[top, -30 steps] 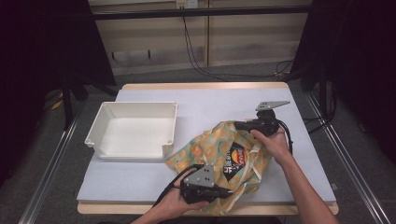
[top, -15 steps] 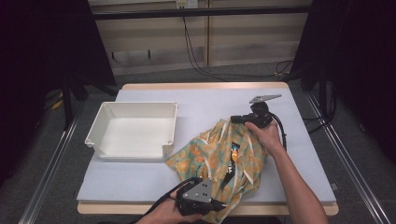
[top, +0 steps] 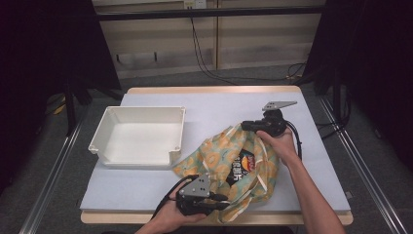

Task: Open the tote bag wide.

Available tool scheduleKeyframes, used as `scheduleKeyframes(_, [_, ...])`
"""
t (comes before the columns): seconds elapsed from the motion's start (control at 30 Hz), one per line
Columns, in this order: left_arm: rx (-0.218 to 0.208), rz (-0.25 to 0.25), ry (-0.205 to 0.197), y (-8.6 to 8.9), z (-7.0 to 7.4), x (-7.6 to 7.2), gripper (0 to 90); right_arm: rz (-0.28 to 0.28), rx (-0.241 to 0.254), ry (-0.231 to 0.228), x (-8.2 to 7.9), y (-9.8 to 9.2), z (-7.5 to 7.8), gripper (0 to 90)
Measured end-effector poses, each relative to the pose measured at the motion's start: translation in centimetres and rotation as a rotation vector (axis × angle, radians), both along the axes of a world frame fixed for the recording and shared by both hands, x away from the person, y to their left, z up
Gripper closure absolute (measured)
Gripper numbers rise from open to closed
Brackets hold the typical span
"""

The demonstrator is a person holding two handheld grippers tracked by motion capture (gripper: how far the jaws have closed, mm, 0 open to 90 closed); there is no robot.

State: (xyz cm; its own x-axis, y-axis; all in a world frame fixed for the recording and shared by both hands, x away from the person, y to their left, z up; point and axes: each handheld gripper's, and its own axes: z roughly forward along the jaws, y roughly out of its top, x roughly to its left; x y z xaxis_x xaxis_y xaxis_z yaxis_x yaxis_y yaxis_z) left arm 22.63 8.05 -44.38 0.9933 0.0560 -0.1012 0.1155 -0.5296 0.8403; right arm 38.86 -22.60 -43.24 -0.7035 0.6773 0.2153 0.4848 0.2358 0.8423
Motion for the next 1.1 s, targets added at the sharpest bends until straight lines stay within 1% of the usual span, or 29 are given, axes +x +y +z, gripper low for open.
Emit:
scheduleKeyframes(0.03, [-0.011,0.004,0.004,0.0,0.1,0.0,71.5,0.0,0.001,-0.006,-0.3,-0.1,0.3,74.4])
scheduleKeyframes(0.07, [-0.011,0.014,-0.004,0.1,0.3,0.0,69.0,-0.005,0.002,-0.014,-0.6,-0.3,0.7,70.7])
scheduleKeyframes(0.1, [-0.019,0.017,-0.007,0.2,0.5,0.0,67.4,-0.012,0.006,-0.02,-0.9,-0.5,1.0,65.0])
scheduleKeyframes(0.13, [-0.032,0.023,-0.009,0.2,0.7,0.1,62.7,-0.014,0.021,-0.035,-1.7,-0.9,1.9,57.2])
scheduleKeyframes(0.17, [-0.049,0.032,-0.011,0.3,1.2,0.1,61.7,-0.014,0.026,-0.042,-2.2,-1.0,2.3,54.1])
scheduleKeyframes(0.2, [-0.049,0.032,-0.011,0.3,1.2,0.1,61.5,-0.014,0.026,-0.042,-2.2,-1.0,2.3,54.1])
scheduleKeyframes(0.27, [-0.073,0.04,-0.013,0.4,1.6,0.1,59.8,-0.013,0.032,-0.055,-3.1,-1.3,3.2,48.7])
scheduleKeyframes(0.3, [-0.083,0.044,-0.012,0.4,1.9,0.1,56.5,-0.006,0.036,-0.067,-4.2,-1.5,3.8,47.9])
scheduleKeyframes(0.37, [-0.095,0.045,-0.009,0.4,2.4,0.3,52.2,0.014,0.041,-0.071,-5.3,-1.6,4.2,47.9])
scheduleKeyframes(0.4, [-0.106,0.047,-0.012,0.4,2.7,0.4,52.2,0.014,0.041,-0.071,-5.3,-1.6,4.2,47.9])
scheduleKeyframes(0.43, [-0.127,0.047,-0.009,0.4,3.2,0.5,50.3,0.035,0.04,-0.065,-6.5,-1.4,4.3,48.6])
scheduleKeyframes(0.47, [-0.127,0.047,-0.009,0.4,3.2,0.5,49.5,0.035,0.04,-0.065,-6.5,-1.4,4.3,48.6])
scheduleKeyframes(0.5, [-0.123,0.053,-0.019,0.4,3.5,0.5,48.1,0.056,0.017,-0.061,-7.6,-1.3,4.2,50.0])
scheduleKeyframes(0.53, [-0.128,0.052,-0.013,0.4,3.6,0.5,48.1,0.056,0.017,-0.061,-7.6,-1.3,4.2,50.0])
scheduleKeyframes(0.57, [-0.139,0.057,-0.02,0.5,3.9,0.5,46.6,0.07,0.006,-0.048,-8.6,-1.1,3.9,52.7])
scheduleKeyframes(0.63, [-0.146,0.064,-0.023,0.5,4.3,0.6,45.6,0.083,-0.009,-0.04,-9.5,-1.0,3.6,54.7])
scheduleKeyframes(0.67, [-0.146,0.064,-0.023,0.5,4.3,0.6,44.7,0.083,-0.009,-0.04,-9.5,-1.0,3.6,54.7])
scheduleKeyframes(0.7, [-0.152,0.072,-0.019,0.6,4.5,0.7,44.7,0.093,-0.017,-0.035,-10.4,-1.0,3.3,56.5])
scheduleKeyframes(0.73, [-0.16,0.079,-0.018,0.6,4.9,0.9,45.8,0.095,-0.018,-0.033,-10.8,-1.0,3.2,57.6])
scheduleKeyframes(0.77, [-0.16,0.079,-0.018,0.6,4.9,0.9,50.1,0.095,-0.018,-0.033,-10.8,-1.0,3.2,57.6])
scheduleKeyframes(0.8, [-0.174,0.068,-0.02,0.5,5.0,1.0,50.1,0.1,-0.022,-0.028,-11.2,-1.0,3.0,58.7])
scheduleKeyframes(0.83, [-0.177,0.054,-0.033,0.3,5.3,1.1,57.9,0.102,-0.029,-0.026,-11.6,-1.0,2.8,60.6])
scheduleKeyframes(0.87, [-0.194,0.011,-0.042,0.1,5.5,1.3,72.5,0.106,-0.034,-0.021,-11.9,-0.9,2.6,61.5])
scheduleKeyframes(0.9, [-0.215,-0.003,-0.032,-0.3,5.8,1.7,86.0,0.122,-0.046,-0.009,-12.6,-0.6,1.9,65.6])
scheduleKeyframes(0.97, [-0.232,0.016,0.005,-1.1,6.0,2.6,86.4,0.124,-0.052,-0.007,-12.9,-0.4,1.5,67.0])
scheduleKeyframes(1.0, [-0.228,0.032,0.009,-1.6,5.9,3.1,86.8,0.128,-0.052,-0.002,-13.1,-0.3,1.1,68.5])
scheduleKeyframes(1.03, [-0.214,0.051,0.01,-2.2,5.7,3.7,84.1,0.13,-0.047,0.007,-13.5,-0.3,0.4,69.5])
scheduleKeyframes(1.07, [-0.182,0.074,-0.004,-2.8,5.4,4.2,84.1,0.13,-0.047,0.007,-13.5,-0.3,0.4,69.5])
scheduleKeyframes(1.1, [-0.146,0.087,-0.011,-3.4,5.0,4.7,78.3,0.132,-0.05,0.018,-13.7,-0.4,-0.1,69.7])
